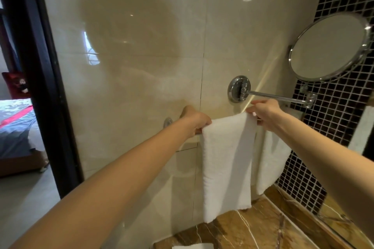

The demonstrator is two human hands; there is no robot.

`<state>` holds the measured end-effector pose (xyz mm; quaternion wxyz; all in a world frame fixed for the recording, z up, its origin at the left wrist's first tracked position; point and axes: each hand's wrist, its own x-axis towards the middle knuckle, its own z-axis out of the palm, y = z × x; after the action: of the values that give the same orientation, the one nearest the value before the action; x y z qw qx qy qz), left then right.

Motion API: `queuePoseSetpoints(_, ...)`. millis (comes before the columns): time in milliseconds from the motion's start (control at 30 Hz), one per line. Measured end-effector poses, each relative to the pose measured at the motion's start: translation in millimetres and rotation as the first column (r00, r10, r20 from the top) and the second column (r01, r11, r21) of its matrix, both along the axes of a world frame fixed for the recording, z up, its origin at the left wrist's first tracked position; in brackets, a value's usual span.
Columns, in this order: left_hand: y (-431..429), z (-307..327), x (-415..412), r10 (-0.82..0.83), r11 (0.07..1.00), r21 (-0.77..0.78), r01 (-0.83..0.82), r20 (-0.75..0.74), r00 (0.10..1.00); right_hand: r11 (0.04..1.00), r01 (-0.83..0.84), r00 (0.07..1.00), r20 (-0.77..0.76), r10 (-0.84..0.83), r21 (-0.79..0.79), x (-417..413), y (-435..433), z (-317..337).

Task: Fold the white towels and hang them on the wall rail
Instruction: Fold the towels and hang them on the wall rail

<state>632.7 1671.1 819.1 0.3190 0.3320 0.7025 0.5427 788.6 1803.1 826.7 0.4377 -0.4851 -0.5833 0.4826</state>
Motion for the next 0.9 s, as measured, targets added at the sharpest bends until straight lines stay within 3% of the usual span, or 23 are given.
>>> queuePoseSetpoints(167, 3, -7, 1, 0.025, 0.999, -0.028, -0.035, -0.301, 0.953, 0.985, -0.05, 0.98, 0.2, 0.017, 0.164, -10, 3, -14)
queuePoseSetpoints(333, 0, -7, 4, 0.037, 0.996, -0.045, -0.072, -0.525, 0.85, 0.909, -0.203, 0.867, 0.498, -0.006, 0.364, -20, 7, -29)
queuePoseSetpoints(433, -5, -8, 1, 0.056, 0.994, -0.039, -0.105, -0.631, 0.773, 0.87, -0.246, 0.822, 0.568, -0.047, 0.428, -26, 5, -33)
queuePoseSetpoints(633, -6, -17, -9, -0.006, 0.994, -0.077, -0.075, -0.735, 0.678, 0.861, -0.268, 0.777, 0.626, -0.072, 0.432, -33, 6, -40)
queuePoseSetpoints(733, -7, -19, -11, -0.039, 0.992, -0.1, -0.072, -0.808, 0.589, 0.838, -0.315, 0.732, 0.676, -0.084, 0.445, -31, 4, -42)
queuePoseSetpoints(900, -7, -19, -11, -0.086, 0.985, -0.15, -0.086, -0.857, 0.507, 0.73, -0.413, 0.604, 0.764, -0.229, 0.545, -33, -10, -45)
